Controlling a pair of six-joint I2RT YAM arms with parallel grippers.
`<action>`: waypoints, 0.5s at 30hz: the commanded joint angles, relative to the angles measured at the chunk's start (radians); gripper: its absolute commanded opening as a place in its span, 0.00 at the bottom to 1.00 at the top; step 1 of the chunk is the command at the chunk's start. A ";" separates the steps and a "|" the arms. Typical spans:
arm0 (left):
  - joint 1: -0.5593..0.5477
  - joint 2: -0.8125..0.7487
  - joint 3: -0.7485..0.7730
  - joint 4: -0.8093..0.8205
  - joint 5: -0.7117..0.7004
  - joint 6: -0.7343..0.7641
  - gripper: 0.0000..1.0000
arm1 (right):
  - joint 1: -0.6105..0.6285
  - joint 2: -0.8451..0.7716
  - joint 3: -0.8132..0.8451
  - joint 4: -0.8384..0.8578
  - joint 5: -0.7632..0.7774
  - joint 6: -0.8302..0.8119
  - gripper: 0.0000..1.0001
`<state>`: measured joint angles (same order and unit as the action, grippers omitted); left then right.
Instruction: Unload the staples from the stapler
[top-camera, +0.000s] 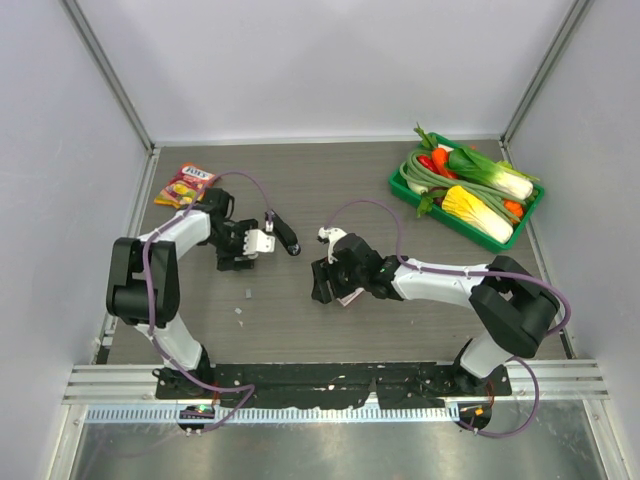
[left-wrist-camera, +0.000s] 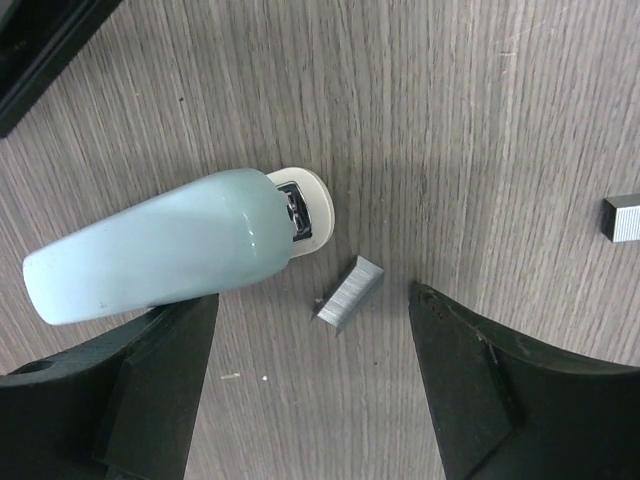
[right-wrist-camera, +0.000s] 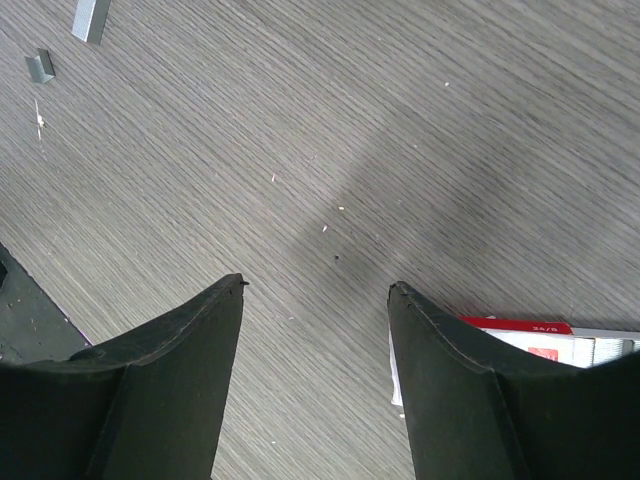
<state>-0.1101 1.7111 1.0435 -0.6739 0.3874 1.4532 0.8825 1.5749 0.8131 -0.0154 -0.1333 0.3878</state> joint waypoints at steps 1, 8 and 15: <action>-0.023 0.038 0.044 -0.010 -0.005 0.033 0.81 | 0.004 -0.055 -0.011 0.022 -0.006 -0.006 0.65; -0.030 0.051 0.049 -0.056 -0.028 0.032 0.72 | 0.004 -0.053 -0.017 0.022 -0.008 -0.010 0.63; -0.031 -0.005 -0.059 -0.043 -0.028 0.042 0.55 | 0.004 -0.055 -0.012 0.022 -0.003 -0.010 0.62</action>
<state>-0.1352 1.7302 1.0592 -0.6964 0.3588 1.4742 0.8825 1.5616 0.7998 -0.0162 -0.1333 0.3878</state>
